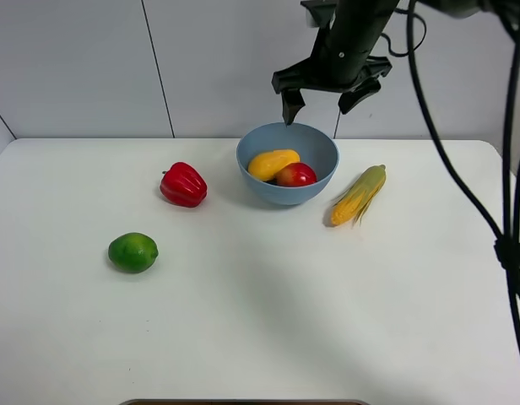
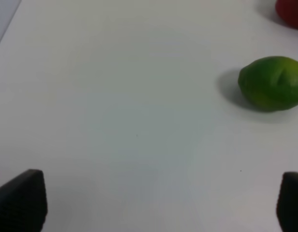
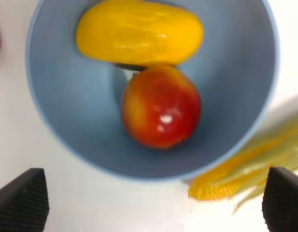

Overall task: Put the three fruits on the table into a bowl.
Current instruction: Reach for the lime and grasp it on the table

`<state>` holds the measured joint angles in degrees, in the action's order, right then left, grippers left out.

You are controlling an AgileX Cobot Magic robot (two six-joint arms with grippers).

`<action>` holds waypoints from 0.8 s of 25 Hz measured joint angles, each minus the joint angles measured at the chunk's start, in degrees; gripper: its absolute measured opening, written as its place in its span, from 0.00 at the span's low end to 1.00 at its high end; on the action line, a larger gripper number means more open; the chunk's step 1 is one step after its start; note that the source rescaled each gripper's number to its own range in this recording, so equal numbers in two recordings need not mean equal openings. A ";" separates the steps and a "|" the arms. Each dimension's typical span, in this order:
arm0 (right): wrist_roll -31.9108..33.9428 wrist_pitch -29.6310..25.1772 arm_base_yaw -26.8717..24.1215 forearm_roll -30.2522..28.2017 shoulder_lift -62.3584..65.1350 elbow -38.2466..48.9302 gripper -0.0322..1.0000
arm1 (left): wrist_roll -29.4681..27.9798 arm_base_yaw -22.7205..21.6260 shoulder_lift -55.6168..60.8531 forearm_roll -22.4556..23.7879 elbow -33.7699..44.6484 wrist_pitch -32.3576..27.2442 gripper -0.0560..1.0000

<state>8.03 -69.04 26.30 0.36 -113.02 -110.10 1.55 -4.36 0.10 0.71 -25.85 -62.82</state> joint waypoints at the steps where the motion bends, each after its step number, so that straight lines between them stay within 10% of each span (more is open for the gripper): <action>1: 0.00 -0.12 0.00 0.00 1.27 0.00 0.70 | 0.00 0.00 0.00 0.00 0.00 0.00 0.80; 12: 0.16 -0.38 0.00 0.00 24.73 2.04 0.70 | 0.00 0.00 0.00 0.00 0.00 0.00 0.80; 20: 0.23 -0.59 0.00 0.00 47.18 20.65 0.70 | 0.00 0.00 0.00 0.00 0.00 0.00 0.80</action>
<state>8.25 -69.63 26.30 0.36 -65.84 -89.44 1.55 -4.36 0.10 0.71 -25.85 -62.82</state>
